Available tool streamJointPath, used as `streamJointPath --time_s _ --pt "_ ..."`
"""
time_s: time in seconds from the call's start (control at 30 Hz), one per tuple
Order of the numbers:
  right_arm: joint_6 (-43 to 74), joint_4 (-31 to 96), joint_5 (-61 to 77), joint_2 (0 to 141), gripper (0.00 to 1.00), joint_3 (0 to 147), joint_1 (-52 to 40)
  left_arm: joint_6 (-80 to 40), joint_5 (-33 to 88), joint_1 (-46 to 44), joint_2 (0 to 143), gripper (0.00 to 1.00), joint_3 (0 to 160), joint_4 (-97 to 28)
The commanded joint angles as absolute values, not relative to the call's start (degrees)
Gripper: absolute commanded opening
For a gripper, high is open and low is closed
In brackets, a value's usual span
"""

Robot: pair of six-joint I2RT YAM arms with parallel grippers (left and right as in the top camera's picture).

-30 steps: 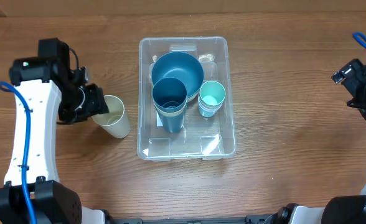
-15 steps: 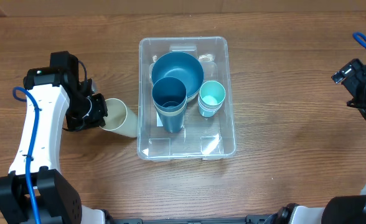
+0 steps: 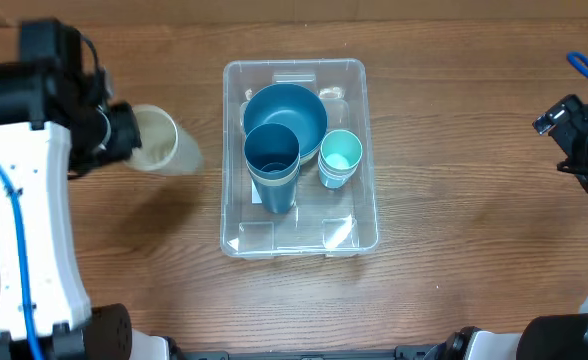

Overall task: Pack container
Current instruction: 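Carry the cream cup over the bin and drop it onto the blue cups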

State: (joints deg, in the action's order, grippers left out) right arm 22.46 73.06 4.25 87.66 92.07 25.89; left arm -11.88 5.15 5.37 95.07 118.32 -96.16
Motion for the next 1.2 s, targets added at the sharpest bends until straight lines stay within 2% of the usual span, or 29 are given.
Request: streamJointPath --time_s 0.0,0.23,0.37,1.17 --pt "22.74 72.95 4.19 87.35 1.0 92.64 26.06 -13.3 4.69 -1.74 94.39 0.04 131.81 -96.79" --pt "22.74 72.95 4.19 87.35 1.0 92.64 26.06 -15.14 1.5 -17.21 94.39 0.04 139.02 -96.68" --pt "22.74 72.95 4.19 87.35 1.0 92.64 26.06 -15.44 -0.01 -20.67 94.39 0.04 138.8 -96.79" --pt "22.74 72.95 4.19 87.35 1.0 92.64 26.06 -16.73 -0.4 -23.4 94.39 0.04 135.96 -96.82"
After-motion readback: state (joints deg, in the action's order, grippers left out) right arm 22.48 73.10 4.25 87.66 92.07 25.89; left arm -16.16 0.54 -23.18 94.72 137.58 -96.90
